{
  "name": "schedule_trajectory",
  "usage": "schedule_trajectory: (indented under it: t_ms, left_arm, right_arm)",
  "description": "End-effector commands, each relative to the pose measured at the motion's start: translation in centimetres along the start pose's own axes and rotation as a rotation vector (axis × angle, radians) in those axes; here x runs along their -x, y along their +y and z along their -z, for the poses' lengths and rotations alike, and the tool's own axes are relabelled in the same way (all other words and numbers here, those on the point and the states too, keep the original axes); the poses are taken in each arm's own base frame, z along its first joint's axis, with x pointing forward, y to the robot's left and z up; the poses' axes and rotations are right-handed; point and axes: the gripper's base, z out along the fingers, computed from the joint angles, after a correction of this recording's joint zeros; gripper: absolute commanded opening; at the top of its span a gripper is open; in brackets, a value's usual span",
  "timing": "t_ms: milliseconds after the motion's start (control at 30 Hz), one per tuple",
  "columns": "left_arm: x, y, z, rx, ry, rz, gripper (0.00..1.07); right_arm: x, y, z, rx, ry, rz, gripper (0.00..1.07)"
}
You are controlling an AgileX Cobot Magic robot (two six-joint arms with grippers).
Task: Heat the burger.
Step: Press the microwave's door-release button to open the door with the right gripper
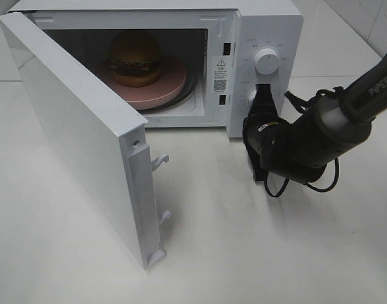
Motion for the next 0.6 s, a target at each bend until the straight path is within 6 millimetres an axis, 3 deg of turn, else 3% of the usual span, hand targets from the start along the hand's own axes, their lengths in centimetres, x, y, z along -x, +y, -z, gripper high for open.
schedule_trajectory:
  t_ms: [33, 333, 600]
  left_arm:
    - [-0.1, -0.1, 0.1, -0.003, -0.022, 0.008, 1.0]
    - [-0.1, -0.1, 0.1, -0.003, -0.022, 0.008, 1.0]
    - [-0.1, -0.1, 0.1, -0.003, -0.022, 0.008, 1.0]
  right_arm:
    - [-0.2, 1.0, 0.7, 0.026, 0.043, 0.082, 0.0]
    - [0.4, 0.0, 3.0, -0.107, 0.104, 0.2, 0.0]
    - [1.1, 1.1, 5.8, -0.13, 0.18, 0.409, 0.0]
